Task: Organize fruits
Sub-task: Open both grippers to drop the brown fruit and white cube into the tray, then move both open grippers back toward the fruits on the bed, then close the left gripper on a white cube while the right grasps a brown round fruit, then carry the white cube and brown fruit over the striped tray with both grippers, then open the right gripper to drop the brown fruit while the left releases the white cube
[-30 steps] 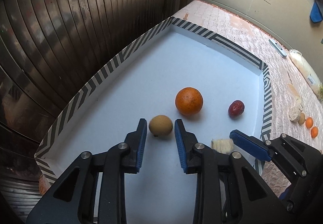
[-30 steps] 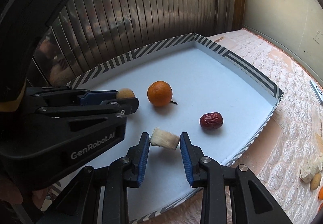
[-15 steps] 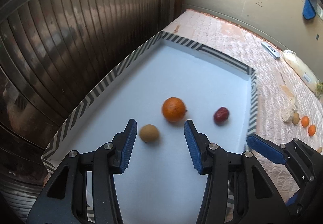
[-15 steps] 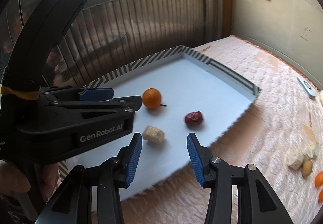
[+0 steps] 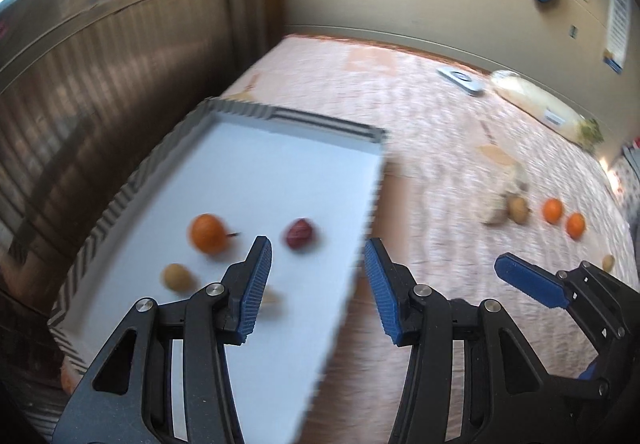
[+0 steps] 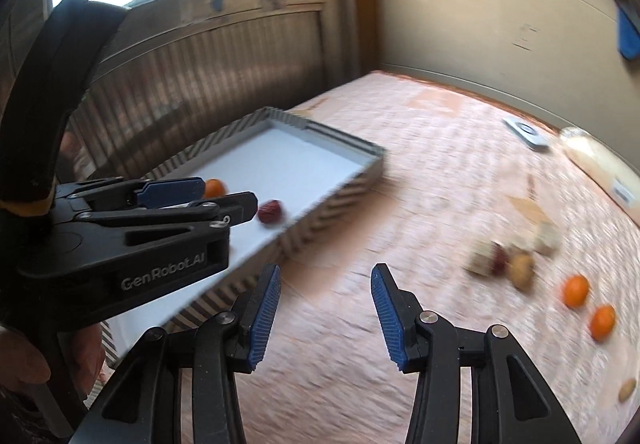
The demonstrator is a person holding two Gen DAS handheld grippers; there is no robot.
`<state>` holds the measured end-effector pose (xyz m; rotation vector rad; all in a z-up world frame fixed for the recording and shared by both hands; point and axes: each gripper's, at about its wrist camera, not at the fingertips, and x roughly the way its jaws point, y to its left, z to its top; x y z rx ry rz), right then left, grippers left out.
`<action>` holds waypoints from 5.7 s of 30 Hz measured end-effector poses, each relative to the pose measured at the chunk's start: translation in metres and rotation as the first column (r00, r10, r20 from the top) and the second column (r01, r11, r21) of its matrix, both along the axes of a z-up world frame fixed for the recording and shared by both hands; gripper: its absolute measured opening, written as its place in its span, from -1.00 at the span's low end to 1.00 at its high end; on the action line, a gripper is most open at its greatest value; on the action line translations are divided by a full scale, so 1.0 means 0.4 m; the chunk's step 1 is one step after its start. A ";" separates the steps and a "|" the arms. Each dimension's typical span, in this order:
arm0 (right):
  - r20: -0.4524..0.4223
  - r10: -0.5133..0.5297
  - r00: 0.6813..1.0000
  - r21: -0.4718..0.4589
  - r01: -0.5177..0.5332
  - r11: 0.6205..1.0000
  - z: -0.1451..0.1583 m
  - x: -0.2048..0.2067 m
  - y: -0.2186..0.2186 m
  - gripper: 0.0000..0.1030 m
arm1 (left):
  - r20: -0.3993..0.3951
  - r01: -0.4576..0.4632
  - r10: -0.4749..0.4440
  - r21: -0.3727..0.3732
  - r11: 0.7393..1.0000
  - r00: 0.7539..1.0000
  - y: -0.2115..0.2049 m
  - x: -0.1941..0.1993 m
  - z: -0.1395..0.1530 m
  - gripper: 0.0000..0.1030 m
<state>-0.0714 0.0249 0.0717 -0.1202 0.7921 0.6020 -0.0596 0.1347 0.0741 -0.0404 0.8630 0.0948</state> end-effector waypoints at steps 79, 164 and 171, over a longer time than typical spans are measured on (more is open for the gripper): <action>-0.066 -0.191 0.979 0.015 0.193 0.981 -0.094 0.217 -0.291 -0.13 | -0.145 0.143 -0.167 -0.164 0.976 0.975 -0.229 0.192 -0.070 -0.62; 0.036 0.074 0.997 -0.025 -0.074 0.997 0.015 0.126 0.179 -0.53 | -0.018 -0.146 0.146 -0.006 0.989 0.989 0.217 0.122 -0.003 -0.62; 0.009 0.077 0.997 -0.041 -0.077 0.996 -0.003 0.188 0.206 -0.53 | -0.082 -0.135 0.131 -0.055 0.989 0.988 0.235 0.190 -0.030 -0.62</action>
